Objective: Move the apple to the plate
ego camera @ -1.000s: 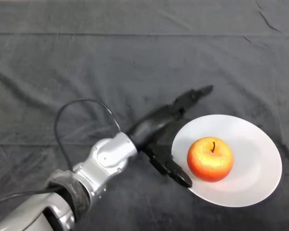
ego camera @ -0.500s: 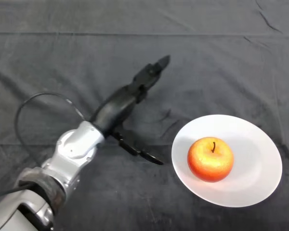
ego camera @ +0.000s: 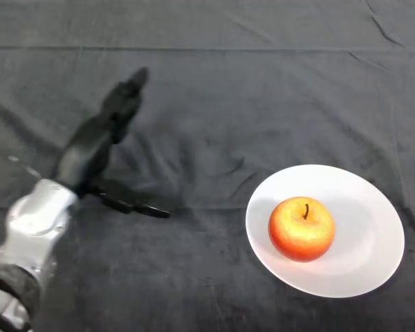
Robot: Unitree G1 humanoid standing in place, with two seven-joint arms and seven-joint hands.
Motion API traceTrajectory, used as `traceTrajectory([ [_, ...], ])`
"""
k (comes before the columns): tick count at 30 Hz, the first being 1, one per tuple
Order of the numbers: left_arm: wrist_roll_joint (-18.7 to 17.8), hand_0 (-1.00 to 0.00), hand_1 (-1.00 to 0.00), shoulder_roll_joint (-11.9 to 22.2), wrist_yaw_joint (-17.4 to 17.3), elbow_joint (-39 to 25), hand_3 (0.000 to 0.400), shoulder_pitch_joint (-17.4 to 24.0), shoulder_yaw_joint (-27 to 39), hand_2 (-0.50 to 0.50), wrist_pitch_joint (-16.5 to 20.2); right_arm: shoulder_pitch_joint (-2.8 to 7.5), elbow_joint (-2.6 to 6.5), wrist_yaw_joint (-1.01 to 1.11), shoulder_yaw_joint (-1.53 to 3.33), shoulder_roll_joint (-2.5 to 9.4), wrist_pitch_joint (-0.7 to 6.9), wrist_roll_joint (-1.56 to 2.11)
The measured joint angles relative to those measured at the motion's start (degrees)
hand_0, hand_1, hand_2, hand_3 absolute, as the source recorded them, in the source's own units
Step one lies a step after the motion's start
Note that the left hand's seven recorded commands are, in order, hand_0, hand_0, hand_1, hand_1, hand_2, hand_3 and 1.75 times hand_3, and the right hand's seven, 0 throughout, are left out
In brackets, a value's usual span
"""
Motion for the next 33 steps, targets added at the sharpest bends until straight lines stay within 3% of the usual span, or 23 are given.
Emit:
traceTrajectory([
  [22, -0.06, 0.00, 0.00, 4.57, 7.45, 3.74, 0.000, 0.28, 12.57, 0.00, 6.04, 0.00, 0.00, 0.00, 0.01, 0.00, 0.00, 0.00],
  [33, -4.88, 0.00, 0.00, 6.96, 11.83, 4.83, 0.000, 2.28, 22.07, 0.00, 9.64, 0.00, 0.00, 0.00, 0.00, 0.00, 0.00, 0.00],
])
